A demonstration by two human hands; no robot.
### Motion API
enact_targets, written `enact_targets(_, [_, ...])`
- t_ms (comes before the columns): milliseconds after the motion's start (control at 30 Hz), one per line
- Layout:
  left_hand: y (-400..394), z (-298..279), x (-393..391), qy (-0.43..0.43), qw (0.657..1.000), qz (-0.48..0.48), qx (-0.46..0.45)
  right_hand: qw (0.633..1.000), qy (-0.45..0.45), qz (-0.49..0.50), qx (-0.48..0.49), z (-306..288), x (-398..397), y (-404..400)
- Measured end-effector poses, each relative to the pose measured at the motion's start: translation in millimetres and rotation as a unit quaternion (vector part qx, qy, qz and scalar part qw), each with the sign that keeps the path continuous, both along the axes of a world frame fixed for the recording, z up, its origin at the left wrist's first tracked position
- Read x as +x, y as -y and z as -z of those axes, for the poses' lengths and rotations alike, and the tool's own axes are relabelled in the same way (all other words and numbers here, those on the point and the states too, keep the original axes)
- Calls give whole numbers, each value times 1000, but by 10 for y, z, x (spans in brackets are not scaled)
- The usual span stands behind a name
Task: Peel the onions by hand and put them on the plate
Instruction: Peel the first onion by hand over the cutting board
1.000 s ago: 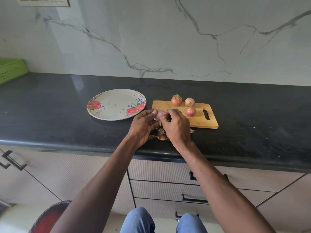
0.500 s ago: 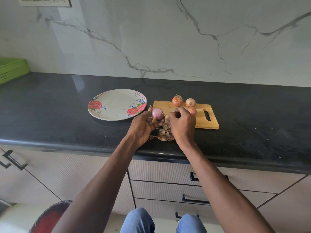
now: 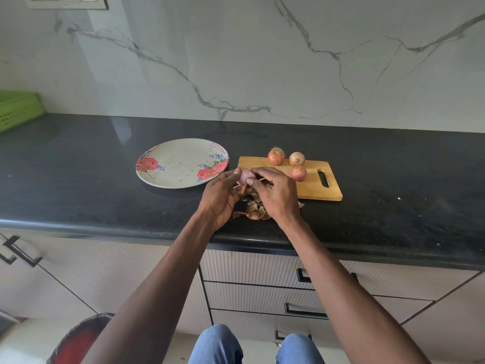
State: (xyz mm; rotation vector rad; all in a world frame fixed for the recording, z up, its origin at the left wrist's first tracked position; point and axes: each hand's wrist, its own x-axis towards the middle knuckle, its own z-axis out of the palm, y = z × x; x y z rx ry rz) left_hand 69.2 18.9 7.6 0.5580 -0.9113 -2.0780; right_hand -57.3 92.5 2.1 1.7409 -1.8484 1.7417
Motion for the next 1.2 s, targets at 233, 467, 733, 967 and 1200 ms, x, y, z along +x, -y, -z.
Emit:
enact_targets(233, [8,8,-1,14,1000,-7,-4,1000,-7,5,-11,14,-25,12])
enact_targets(467, [-11,2,0,41,999,10,-21,995,-78,60,-19,43,26,31])
enact_targets(733, [-56,-24,2,40,999,5,-25,993,-83,85,-14,64,44,55])
enact_targets(967, [-107,-43,7,36,998,3,-52,996,3,89,29,31,17,60])
enact_targets(1200, [-52,-19,-15,56,996,8,-63,986,116,64,97,-17,-24,41])
